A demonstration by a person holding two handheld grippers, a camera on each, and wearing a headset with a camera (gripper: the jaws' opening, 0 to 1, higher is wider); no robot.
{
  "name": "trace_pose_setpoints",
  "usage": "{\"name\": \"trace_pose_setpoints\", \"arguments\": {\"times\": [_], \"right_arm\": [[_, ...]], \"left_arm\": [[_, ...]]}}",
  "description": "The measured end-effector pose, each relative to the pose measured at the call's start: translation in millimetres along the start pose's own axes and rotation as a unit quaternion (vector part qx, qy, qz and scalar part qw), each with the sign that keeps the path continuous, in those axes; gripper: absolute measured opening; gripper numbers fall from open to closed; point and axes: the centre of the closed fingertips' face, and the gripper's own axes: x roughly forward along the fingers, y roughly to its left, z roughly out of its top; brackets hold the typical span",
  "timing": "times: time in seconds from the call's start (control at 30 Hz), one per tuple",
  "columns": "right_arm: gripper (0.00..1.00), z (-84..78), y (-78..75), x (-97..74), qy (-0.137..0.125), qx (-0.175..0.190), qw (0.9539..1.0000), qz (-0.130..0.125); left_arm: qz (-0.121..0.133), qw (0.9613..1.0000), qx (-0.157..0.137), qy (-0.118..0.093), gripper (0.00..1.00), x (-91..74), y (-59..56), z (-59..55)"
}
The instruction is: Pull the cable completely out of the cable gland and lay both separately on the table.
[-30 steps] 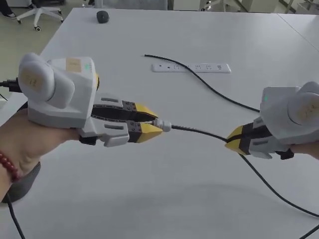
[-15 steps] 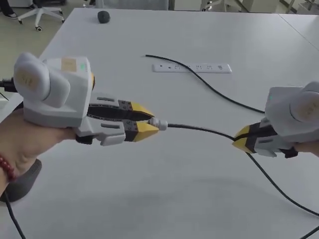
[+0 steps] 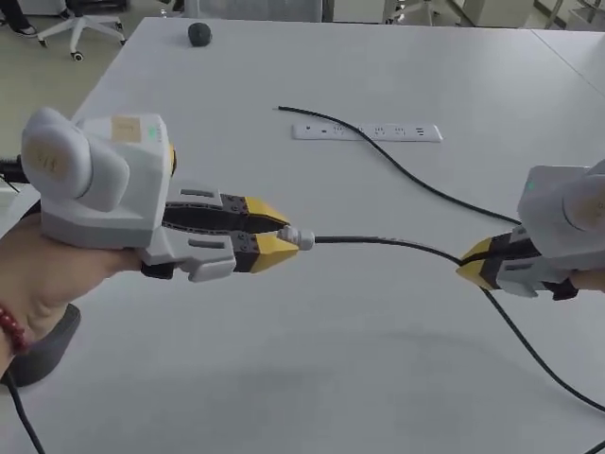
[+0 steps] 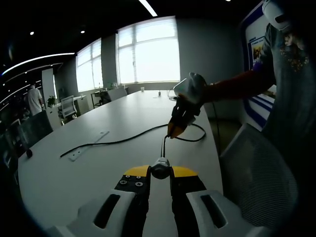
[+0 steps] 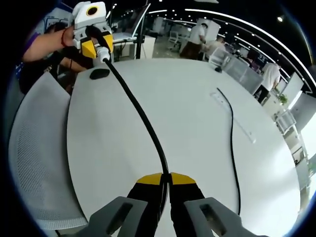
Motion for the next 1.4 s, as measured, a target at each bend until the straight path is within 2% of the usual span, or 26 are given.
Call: {"name": "trace_pose_setpoints", "arguments": {"times": [0.4,0.53,0.73,0.93,1.13,1.4], "right_arm": [[0.0,-2.3,-11.7,-0.8,0.006,0.013,0.9997,-0.018],[0.0,-2.5,-12.9,0.3,0.006,0.017,0.9997,-0.019],[0.0,3.3,-18.0,5.2,-0.003,0.028,0.9993,-0.024],[0.0,14.5,-34.5,11.1,-0.018,0.037,0.9981,-0.045],[0.0,30.0,-54.3,23.5,-0.035,0.045,0.9961,-0.067],[0.0,32.7,-65.5,48.4,-0.03,0.056,0.996,-0.063]], "left_arm": [[0.014,0.9999,-0.003,-0.004,0.16,-5.7,8.5,0.7],[0.012,0.9999,-0.003,-0.004,0.16,-3.1,6.6,1.2],[0.0,1.0,-0.001,-0.007,0.16,9.3,-0.6,3.5],[-0.006,0.9999,-0.002,-0.008,0.16,15.0,-2.9,3.3],[-0.011,0.9999,-0.006,-0.009,0.16,21.0,-1.1,-0.4],[-0.012,0.9998,-0.014,-0.011,0.16,29.0,4.2,-6.3]]}}
